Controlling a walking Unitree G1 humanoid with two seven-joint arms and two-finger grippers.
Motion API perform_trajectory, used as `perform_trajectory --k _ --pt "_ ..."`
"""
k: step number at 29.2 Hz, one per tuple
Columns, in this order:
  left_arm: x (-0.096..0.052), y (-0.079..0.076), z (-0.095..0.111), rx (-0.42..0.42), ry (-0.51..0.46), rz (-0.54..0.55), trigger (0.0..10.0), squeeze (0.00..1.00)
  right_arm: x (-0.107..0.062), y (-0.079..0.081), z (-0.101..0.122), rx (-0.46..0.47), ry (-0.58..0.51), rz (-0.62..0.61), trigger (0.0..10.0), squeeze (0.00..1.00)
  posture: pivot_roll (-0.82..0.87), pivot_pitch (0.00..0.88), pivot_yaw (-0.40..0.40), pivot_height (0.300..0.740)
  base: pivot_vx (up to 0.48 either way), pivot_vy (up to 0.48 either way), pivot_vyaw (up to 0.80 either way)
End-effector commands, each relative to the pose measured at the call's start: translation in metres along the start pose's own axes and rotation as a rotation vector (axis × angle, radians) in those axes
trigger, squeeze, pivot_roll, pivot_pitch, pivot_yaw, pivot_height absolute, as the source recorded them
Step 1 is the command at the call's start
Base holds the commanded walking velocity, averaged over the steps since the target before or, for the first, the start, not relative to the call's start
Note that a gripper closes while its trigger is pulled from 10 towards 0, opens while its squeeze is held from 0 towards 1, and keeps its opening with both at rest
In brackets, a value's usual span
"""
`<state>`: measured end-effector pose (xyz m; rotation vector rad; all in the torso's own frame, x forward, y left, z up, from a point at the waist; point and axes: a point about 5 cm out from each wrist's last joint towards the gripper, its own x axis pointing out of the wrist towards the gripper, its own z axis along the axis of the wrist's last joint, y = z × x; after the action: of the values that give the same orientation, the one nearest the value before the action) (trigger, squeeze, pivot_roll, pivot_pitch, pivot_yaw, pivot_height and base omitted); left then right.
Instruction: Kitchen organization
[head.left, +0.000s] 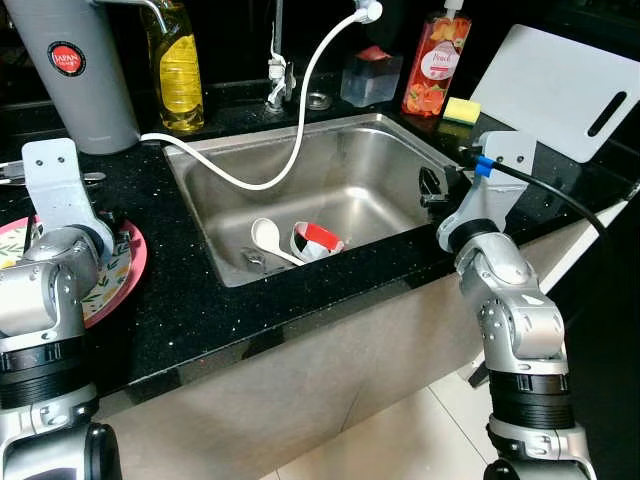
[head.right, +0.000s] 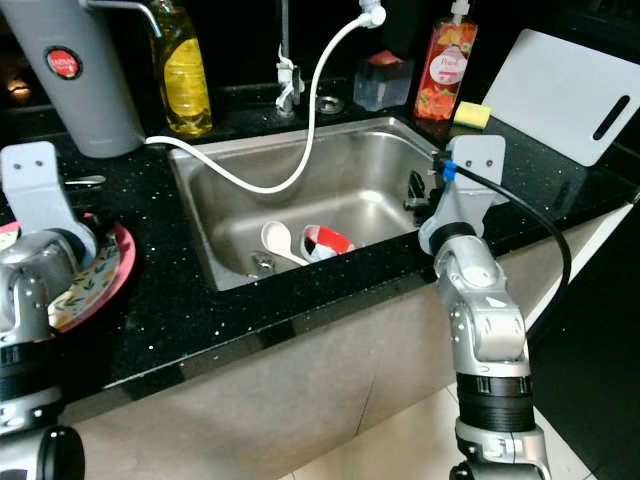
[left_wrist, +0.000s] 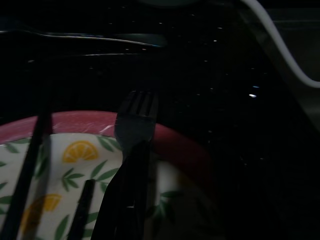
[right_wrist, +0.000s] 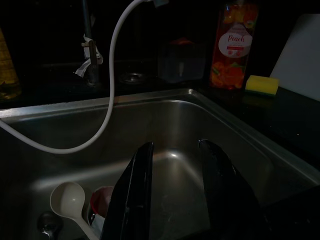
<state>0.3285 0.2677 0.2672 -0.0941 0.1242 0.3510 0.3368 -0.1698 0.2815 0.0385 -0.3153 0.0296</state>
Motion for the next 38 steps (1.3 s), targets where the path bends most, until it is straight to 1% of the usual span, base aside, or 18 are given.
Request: perform_trajectory --k 1,2,4,6,10,11,15,20,22,31,33,34,36,37,38 --pt "0.001 0.005 -0.005 0.011 0.027 0.038 10.0 0.00 0.001 0.000 -0.002 0.007 0.002 0.001 10.0 0.00 -0.09 0.103 -0.041 0.740 0.000 0.000 0.00" --pt "0.001 0.008 -0.003 0.031 0.014 0.055 10.0 0.00 0.001 0.000 -0.002 0.007 0.002 0.001 10.0 0.00 -0.09 0.102 -0.042 0.740 0.000 0.000 0.00" --pt "0.001 0.010 -0.001 0.030 0.015 0.055 10.0 0.00 0.001 0.000 -0.002 0.007 0.001 0.001 10.0 0.00 -0.09 0.102 -0.042 0.740 0.000 0.000 0.00" --pt "0.001 0.013 0.002 0.068 0.000 0.062 10.0 0.00 0.001 0.001 -0.003 0.009 0.001 0.002 10.0 0.00 -0.08 0.103 -0.042 0.740 0.000 0.000 0.00" --pt "0.001 0.014 0.004 0.085 -0.013 0.062 10.0 0.00 0.001 0.001 -0.003 0.011 0.001 0.004 10.0 0.00 -0.08 0.104 -0.042 0.740 0.000 0.000 0.00" --pt "0.000 0.015 0.005 0.085 -0.017 0.077 10.0 0.00 0.001 0.001 -0.003 0.011 0.001 0.004 10.0 0.00 -0.08 0.105 -0.042 0.740 0.000 0.000 0.00" --pt "0.000 0.019 0.005 0.073 -0.017 0.112 10.0 0.00 0.001 0.002 -0.003 0.011 0.001 0.005 10.0 0.00 -0.08 0.107 -0.042 0.740 0.000 0.000 0.00" --pt "0.001 0.021 -0.001 0.022 0.012 0.121 10.0 0.00 0.001 0.002 -0.003 0.012 0.002 0.004 10.0 0.00 -0.08 0.107 -0.043 0.740 0.000 0.000 0.00" --pt "0.001 0.021 -0.002 0.020 0.014 0.122 10.0 0.00 0.001 0.002 -0.003 0.012 0.002 0.004 10.0 0.00 -0.08 0.107 -0.043 0.740 0.000 0.000 0.00" --pt "0.003 0.019 -0.010 -0.019 0.057 0.080 10.0 0.00 0.001 0.001 -0.003 0.013 0.001 0.001 10.0 0.00 -0.08 0.111 -0.044 0.740 0.000 0.000 0.00" --pt "0.004 0.018 -0.012 -0.022 0.062 0.075 8.5 0.00 0.001 0.001 -0.003 0.013 0.001 0.001 10.0 0.00 -0.08 0.111 -0.043 0.740 0.000 0.000 0.00" --pt "0.004 0.018 -0.012 -0.021 0.062 0.076 8.2 0.00 0.001 0.001 -0.003 0.013 0.000 0.001 10.0 0.00 -0.08 0.111 -0.043 0.740 0.000 0.000 0.00" --pt "0.004 0.018 -0.013 -0.021 0.062 0.077 8.2 0.00 0.001 0.001 -0.003 0.013 0.000 0.001 10.0 0.00 -0.08 0.111 -0.043 0.740 0.000 0.000 0.00" --pt "0.004 0.018 -0.013 -0.021 0.062 0.076 4.0 0.00 0.001 0.001 -0.003 0.015 0.000 0.000 10.0 0.00 -0.08 0.112 -0.044 0.740 0.000 0.000 0.00" --pt "0.004 0.018 -0.013 -0.021 0.062 0.076 4.0 0.00 0.001 0.001 -0.003 0.015 0.000 0.000 10.0 0.00 -0.08 0.112 -0.044 0.740 0.000 0.000 0.00"
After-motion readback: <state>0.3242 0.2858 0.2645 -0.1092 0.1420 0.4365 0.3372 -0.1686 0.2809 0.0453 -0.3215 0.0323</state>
